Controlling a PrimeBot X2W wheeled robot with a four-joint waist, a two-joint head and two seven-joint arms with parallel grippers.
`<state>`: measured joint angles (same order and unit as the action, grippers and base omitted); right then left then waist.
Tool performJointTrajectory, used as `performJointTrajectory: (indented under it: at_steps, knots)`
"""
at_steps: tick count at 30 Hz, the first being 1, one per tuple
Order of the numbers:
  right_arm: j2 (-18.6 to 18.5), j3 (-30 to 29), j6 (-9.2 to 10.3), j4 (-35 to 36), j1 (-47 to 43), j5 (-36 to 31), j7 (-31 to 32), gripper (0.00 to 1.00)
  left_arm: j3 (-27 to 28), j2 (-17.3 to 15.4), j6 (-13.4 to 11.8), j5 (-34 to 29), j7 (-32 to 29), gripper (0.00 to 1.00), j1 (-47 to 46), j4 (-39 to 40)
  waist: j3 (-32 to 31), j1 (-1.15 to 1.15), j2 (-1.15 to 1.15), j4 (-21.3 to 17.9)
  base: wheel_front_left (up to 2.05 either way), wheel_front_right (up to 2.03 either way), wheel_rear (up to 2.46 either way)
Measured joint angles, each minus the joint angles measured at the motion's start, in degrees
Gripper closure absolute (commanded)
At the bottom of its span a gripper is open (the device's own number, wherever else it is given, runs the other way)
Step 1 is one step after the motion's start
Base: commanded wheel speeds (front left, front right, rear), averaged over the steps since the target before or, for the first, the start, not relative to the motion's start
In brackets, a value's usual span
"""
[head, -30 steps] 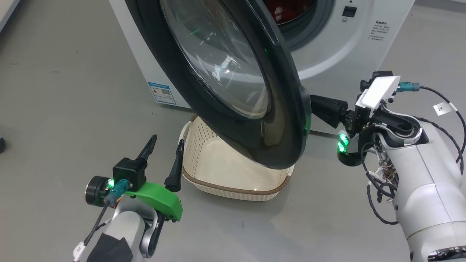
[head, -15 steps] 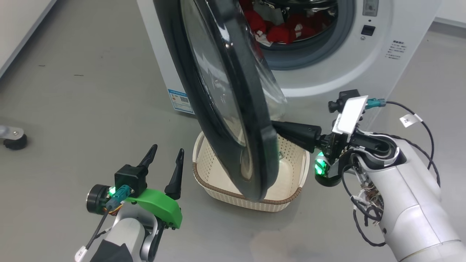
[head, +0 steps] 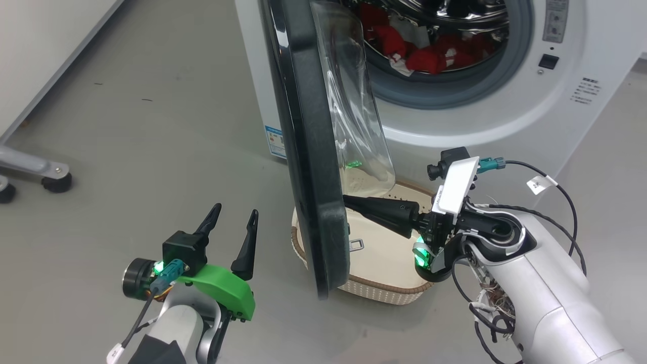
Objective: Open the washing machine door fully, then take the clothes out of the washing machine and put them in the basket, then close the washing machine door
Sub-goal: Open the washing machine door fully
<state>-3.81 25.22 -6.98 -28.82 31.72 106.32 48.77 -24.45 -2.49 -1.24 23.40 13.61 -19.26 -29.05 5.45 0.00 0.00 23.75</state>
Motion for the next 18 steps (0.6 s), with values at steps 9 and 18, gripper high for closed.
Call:
performJointTrajectory:
  at_steps: [9, 18]
  knots:
    - [-0.01, 3.33, 0.00, 1.11, -0.47, 0.57, -3.99, 1.00, 0.00, 0.00, -0.04, 0.14, -0.43, 0.00, 0.75, 0.19, -0.54, 0.00, 0.00, 3.02, 0.00, 0.00, 0.00]
    - [0.04, 4.85, 0.00, 2.65, -0.59, 1.83, -8.12, 1.00, 0.45, -0.22, -0.56, 0.31, -0.43, 0.00, 1.38, 0.76, -0.56, 0.00, 0.00, 3.41, 0.00, 0.00, 0.00]
